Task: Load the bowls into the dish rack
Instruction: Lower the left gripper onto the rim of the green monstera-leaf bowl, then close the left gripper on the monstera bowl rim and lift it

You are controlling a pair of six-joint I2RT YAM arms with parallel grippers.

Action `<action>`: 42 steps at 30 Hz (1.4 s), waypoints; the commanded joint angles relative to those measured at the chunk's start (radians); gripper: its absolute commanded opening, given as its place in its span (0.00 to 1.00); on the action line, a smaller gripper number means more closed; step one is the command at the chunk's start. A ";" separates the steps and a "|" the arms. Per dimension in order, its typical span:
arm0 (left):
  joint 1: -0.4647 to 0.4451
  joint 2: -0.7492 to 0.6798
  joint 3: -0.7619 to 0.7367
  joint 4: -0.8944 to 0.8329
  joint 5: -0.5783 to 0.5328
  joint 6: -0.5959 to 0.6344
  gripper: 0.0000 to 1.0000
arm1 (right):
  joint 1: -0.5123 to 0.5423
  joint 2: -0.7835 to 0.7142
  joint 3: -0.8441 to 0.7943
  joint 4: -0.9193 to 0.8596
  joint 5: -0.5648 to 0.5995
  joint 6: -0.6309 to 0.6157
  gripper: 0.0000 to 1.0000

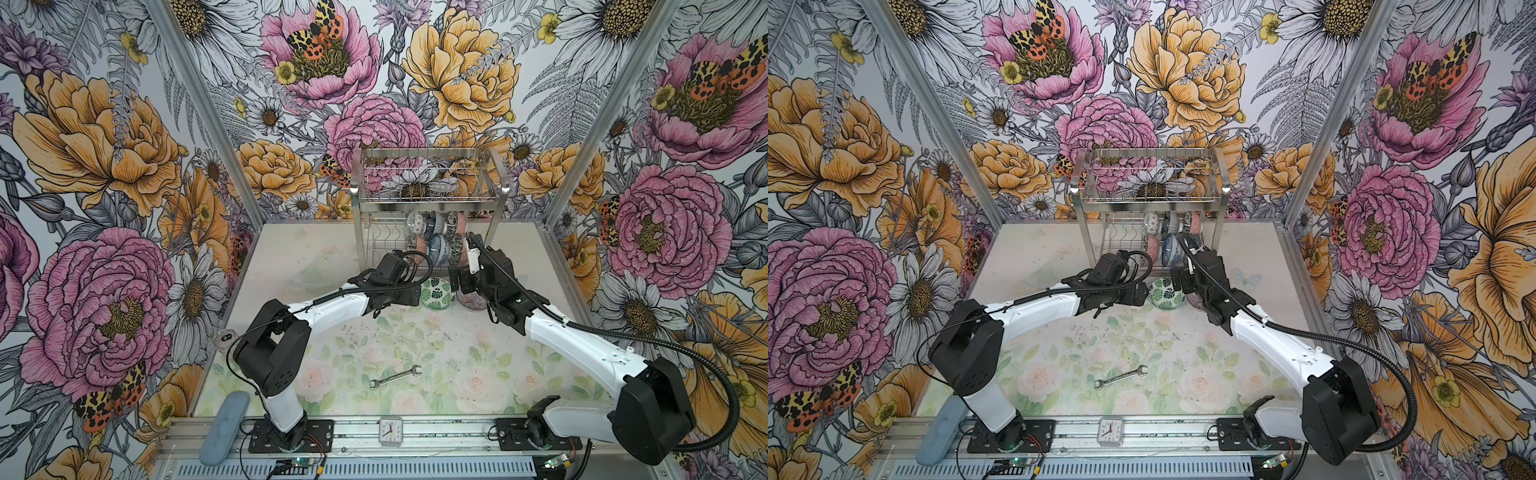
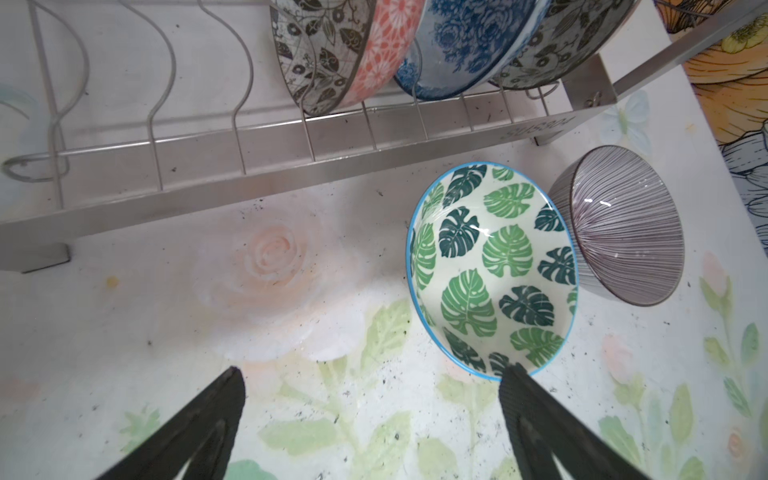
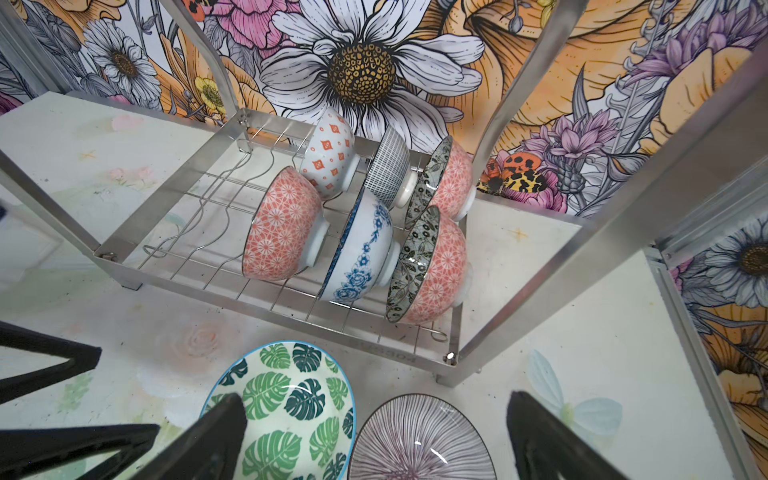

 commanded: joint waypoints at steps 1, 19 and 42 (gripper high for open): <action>-0.011 0.040 0.055 0.039 0.043 -0.010 0.97 | -0.010 -0.033 -0.016 0.003 -0.005 0.008 1.00; -0.020 0.208 0.135 0.043 0.091 -0.018 0.82 | -0.038 -0.029 -0.037 0.006 -0.018 0.021 0.99; -0.025 0.258 0.148 0.062 0.130 -0.030 0.46 | -0.051 -0.025 -0.050 0.006 -0.037 0.028 0.98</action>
